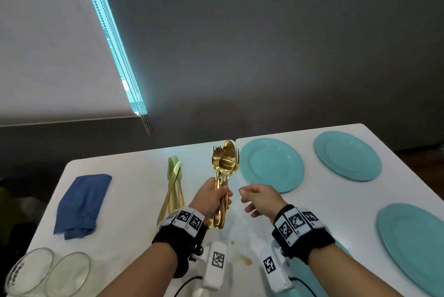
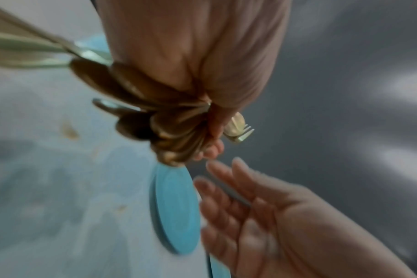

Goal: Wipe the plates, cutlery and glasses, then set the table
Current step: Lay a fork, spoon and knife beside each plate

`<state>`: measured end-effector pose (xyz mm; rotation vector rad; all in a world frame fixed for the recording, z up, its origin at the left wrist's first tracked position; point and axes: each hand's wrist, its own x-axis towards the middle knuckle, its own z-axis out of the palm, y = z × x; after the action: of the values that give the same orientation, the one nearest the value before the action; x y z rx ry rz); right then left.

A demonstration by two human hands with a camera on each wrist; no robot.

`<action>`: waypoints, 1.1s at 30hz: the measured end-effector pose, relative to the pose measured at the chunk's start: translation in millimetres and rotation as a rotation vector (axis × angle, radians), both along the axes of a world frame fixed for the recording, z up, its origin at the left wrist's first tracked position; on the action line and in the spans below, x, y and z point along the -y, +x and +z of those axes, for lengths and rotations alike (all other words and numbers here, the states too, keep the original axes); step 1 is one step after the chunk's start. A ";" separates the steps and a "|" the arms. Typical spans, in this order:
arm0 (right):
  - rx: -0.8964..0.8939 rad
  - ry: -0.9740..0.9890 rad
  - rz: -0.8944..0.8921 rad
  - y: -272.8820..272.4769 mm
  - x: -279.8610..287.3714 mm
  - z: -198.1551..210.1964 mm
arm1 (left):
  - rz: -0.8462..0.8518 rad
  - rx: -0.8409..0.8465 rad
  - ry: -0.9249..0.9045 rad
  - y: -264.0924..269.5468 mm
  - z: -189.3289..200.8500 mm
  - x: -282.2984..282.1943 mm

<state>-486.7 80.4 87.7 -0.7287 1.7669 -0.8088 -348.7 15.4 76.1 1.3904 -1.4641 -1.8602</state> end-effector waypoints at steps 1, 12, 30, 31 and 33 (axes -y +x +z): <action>0.025 -0.026 -0.034 -2.5 -5.3 2.2 | -0.035 -0.039 0.024 -7.3 -0.8 -10.8; 0.295 -0.072 -0.322 -56.8 -83.7 -1.2 | -0.274 -0.111 0.109 -74.5 -1.9 -87.4; 0.103 0.020 -0.490 -215.7 -171.5 -16.6 | -0.316 0.003 0.070 -218.0 -5.0 -159.1; 0.082 0.035 -0.509 -231.1 -178.5 -16.6 | -0.312 -0.004 0.095 -226.2 -5.0 -159.8; 0.024 0.075 -0.555 -264.9 -194.5 -18.9 | -0.282 -0.017 0.140 -242.5 -7.0 -160.6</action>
<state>-751.6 275.0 68.7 -0.1681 1.9934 -1.1004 -591.2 176.0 69.1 1.2788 -1.6183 -2.1781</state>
